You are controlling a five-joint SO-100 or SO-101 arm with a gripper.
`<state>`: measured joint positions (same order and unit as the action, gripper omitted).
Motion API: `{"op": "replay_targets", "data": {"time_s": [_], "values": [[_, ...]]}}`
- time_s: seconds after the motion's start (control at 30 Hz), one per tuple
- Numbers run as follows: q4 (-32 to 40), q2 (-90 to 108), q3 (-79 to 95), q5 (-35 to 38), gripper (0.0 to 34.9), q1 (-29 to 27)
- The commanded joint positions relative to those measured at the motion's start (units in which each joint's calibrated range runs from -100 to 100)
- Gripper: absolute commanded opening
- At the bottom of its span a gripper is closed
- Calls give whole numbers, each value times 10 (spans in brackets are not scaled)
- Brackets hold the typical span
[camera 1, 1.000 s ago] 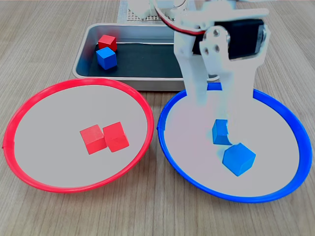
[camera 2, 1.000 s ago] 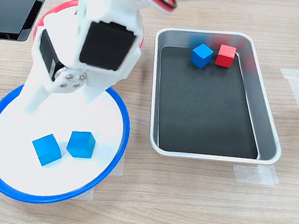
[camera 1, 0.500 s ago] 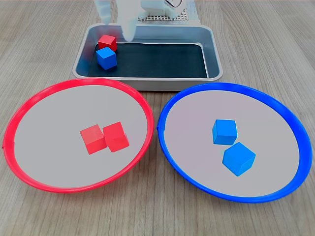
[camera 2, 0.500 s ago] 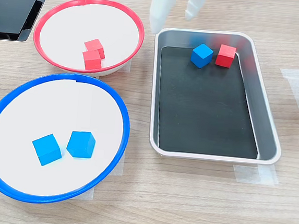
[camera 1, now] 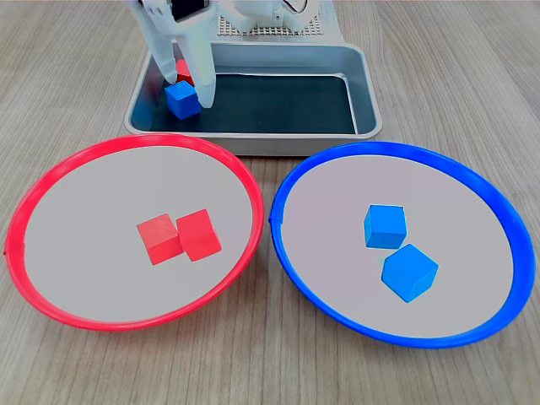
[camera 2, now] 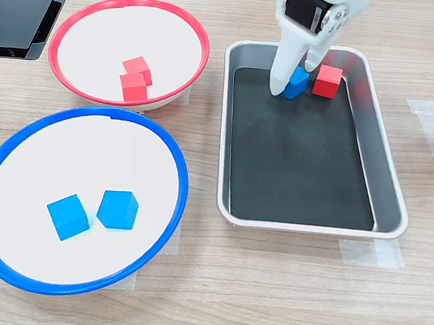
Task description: Resolve any anomalies and move all blocks to matching dishes
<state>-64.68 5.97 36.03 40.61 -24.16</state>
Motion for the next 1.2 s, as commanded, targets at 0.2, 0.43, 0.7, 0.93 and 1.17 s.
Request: {"op": "replay_targets", "data": {"time_s": [0.2,0.43,0.7,0.93,1.17], "values": [[79,-11,31,9,98,1],[63,-6,19,-11,1,44],[-114,-49,-344,-213,1,267],[13,-178,-502,-273,1,356],[200,-268,-441,-254,2,334]]}}
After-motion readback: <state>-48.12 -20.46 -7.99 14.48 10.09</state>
